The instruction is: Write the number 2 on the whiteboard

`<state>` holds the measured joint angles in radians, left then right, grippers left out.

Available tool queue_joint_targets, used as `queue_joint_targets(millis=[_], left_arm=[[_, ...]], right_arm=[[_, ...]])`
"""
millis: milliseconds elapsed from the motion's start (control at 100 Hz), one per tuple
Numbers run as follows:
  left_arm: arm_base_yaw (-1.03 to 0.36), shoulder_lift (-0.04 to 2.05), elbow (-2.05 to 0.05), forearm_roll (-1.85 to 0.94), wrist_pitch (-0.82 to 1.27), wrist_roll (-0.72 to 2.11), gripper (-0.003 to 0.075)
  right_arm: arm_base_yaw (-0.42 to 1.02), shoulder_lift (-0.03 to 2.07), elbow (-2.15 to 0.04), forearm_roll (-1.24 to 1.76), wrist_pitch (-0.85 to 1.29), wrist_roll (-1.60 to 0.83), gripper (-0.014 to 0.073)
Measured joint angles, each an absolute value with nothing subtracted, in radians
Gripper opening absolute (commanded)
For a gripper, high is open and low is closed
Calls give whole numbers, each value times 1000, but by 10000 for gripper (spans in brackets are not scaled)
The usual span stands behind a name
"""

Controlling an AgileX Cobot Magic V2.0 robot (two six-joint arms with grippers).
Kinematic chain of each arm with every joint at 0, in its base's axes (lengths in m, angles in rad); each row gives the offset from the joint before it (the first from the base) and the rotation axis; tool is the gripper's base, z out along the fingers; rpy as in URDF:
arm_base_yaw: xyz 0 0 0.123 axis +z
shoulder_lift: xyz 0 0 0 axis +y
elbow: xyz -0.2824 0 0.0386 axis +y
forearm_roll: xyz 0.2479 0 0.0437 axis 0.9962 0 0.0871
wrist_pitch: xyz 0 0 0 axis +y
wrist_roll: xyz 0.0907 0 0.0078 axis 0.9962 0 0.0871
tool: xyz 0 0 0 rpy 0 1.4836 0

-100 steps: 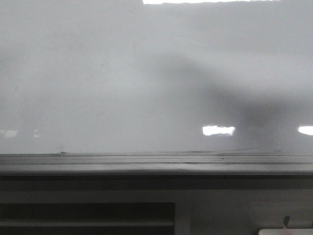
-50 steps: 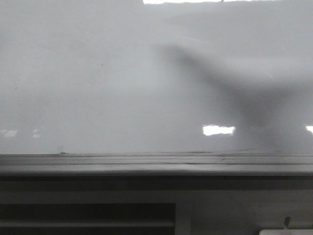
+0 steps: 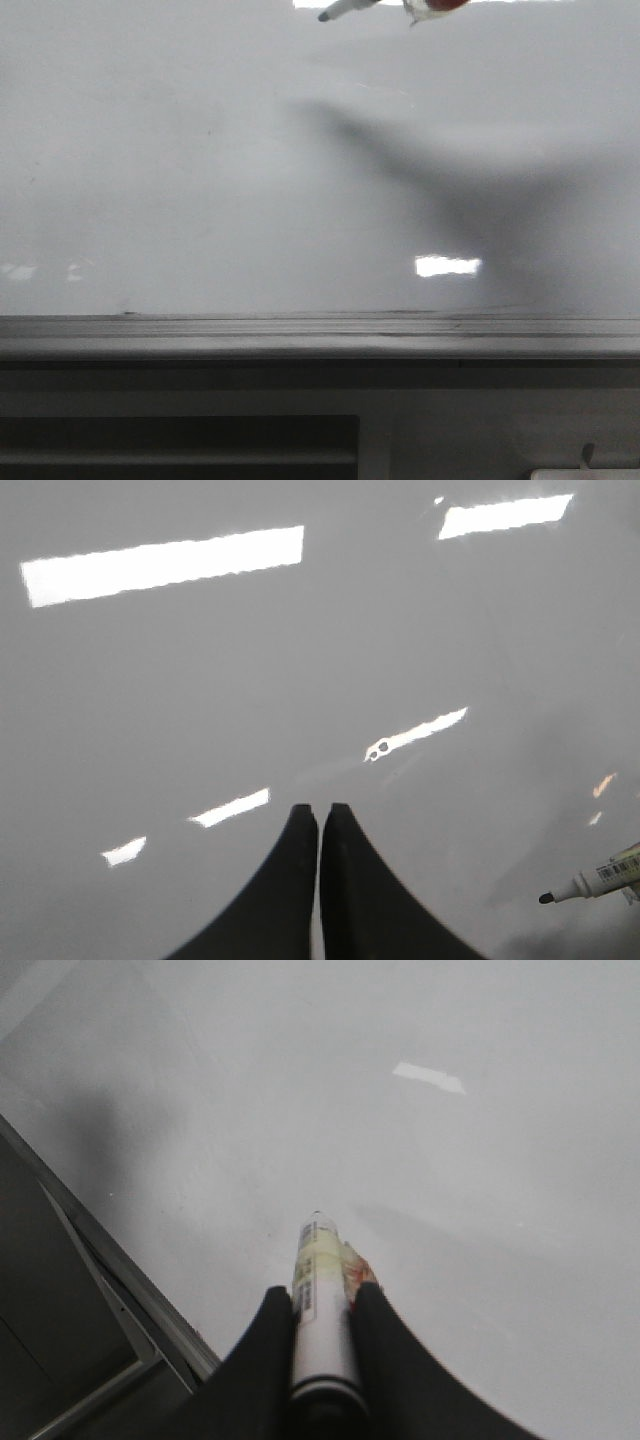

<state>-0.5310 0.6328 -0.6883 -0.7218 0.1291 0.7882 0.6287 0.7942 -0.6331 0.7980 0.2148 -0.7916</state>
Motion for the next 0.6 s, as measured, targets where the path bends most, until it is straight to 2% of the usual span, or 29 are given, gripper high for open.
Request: queue_joint_targets(millis=[600], left_arm=[[-531,633,-682,-722,116,788,-20]], right_arm=[[652,864,-633,798,129,-799,-46]])
